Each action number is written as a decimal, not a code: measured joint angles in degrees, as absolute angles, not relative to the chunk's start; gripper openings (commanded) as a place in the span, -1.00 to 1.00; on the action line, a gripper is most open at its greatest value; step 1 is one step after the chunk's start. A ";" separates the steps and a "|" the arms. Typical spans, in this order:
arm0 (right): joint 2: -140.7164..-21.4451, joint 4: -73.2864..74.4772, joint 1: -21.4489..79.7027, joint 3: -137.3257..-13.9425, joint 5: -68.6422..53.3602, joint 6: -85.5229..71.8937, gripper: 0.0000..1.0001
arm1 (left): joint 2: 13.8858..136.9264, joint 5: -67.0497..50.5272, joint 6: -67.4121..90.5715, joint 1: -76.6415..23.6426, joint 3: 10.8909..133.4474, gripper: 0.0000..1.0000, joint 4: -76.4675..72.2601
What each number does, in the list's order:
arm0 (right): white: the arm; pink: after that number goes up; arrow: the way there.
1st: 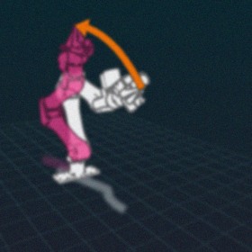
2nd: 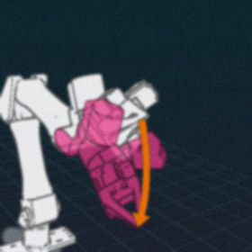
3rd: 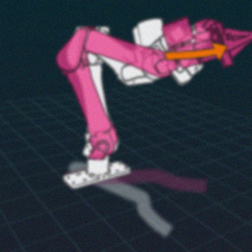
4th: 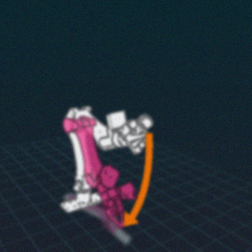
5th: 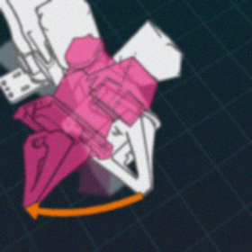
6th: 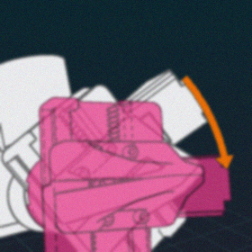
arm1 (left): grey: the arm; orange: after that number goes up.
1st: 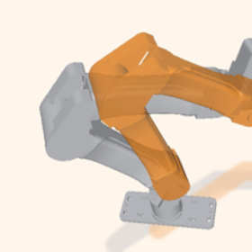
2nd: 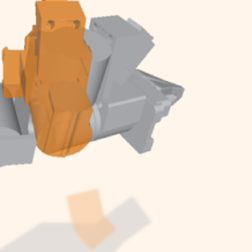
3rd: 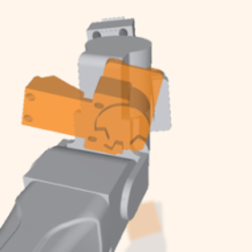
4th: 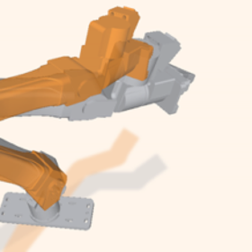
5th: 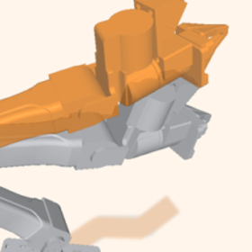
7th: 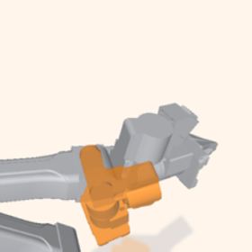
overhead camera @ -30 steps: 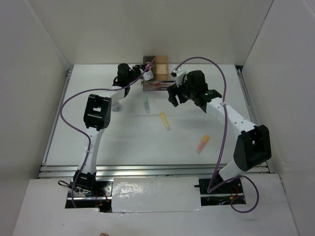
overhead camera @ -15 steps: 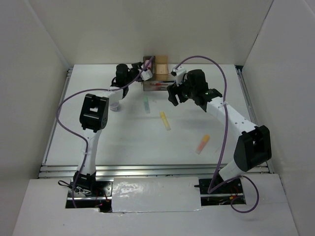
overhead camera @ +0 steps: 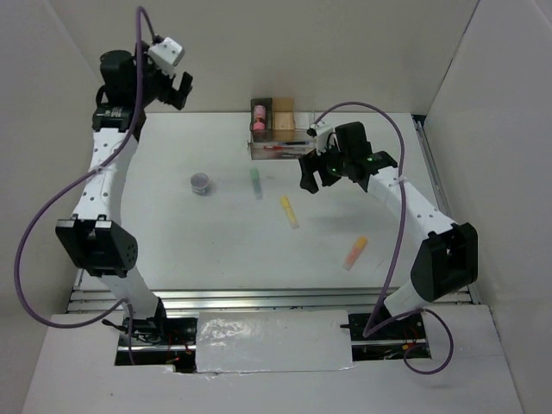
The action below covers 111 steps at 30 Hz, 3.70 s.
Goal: Sort the stationery into containers
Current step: Pick up the stationery from the center of the board, then place the stationery in the storage box.
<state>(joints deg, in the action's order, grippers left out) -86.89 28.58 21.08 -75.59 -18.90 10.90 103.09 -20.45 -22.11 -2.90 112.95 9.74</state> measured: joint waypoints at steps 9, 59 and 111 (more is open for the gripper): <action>-89.60 33.52 17.32 -75.37 -19.94 9.78 1.00 | 98.59 -18.92 -21.80 4.75 88.12 0.99 28.40; -91.66 35.38 14.57 -73.82 -22.15 11.62 0.98 | 117.30 -10.02 -16.32 -2.94 87.24 0.89 32.58; -91.66 34.52 13.30 -71.53 -23.88 11.57 0.94 | 114.10 -13.06 -15.38 -10.35 100.88 -0.40 19.94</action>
<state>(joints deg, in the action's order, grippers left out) -91.66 34.52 13.30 -71.53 -23.88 11.57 114.10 -13.06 -15.38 -10.35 100.88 19.94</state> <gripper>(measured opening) 0.972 0.720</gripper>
